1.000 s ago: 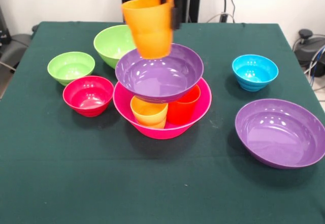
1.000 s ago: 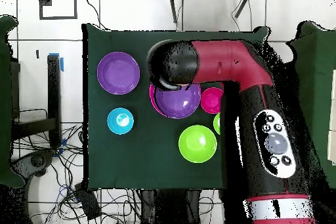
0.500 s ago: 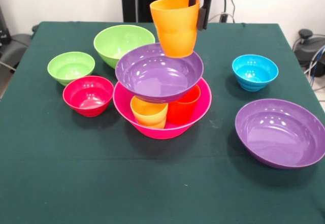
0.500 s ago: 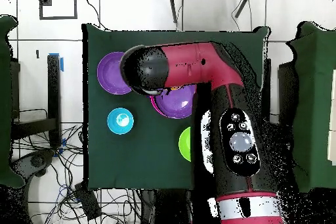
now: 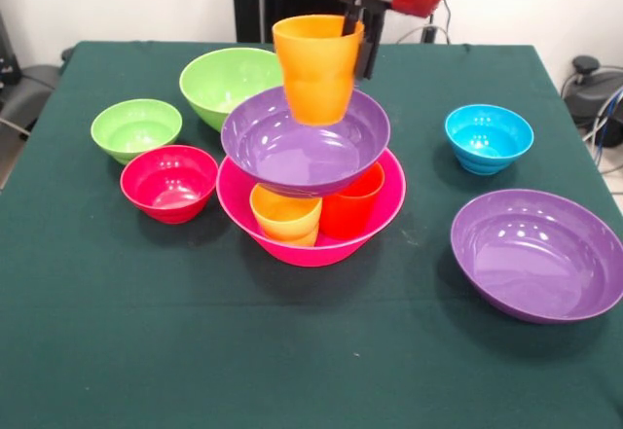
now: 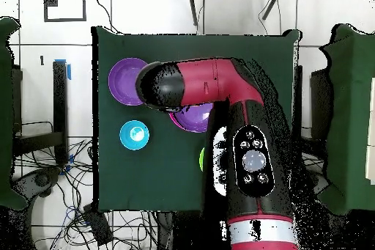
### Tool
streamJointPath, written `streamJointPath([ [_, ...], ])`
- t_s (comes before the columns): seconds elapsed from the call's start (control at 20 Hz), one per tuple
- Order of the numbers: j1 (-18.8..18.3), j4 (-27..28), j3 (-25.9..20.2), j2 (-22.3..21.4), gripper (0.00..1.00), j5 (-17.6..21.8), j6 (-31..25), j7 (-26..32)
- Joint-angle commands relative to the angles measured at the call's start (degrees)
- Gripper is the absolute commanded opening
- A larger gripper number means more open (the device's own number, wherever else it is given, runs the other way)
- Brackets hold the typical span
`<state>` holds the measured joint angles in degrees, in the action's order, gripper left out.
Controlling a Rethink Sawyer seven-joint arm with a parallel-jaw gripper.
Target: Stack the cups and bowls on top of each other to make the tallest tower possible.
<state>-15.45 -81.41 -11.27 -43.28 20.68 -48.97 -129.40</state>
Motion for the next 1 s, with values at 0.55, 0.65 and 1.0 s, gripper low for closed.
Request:
streamJointPath([
  [0.55,1.3,-11.2,6.7,5.0,0.0,-2.1,14.2,-7.3],
  [0.65,0.4,-12.7,5.8,5.0,0.0,-3.7,13.7,-6.0],
  [1.0,-0.3,-18.4,5.0,5.0,0.0,-7.1,17.4,-7.3],
])
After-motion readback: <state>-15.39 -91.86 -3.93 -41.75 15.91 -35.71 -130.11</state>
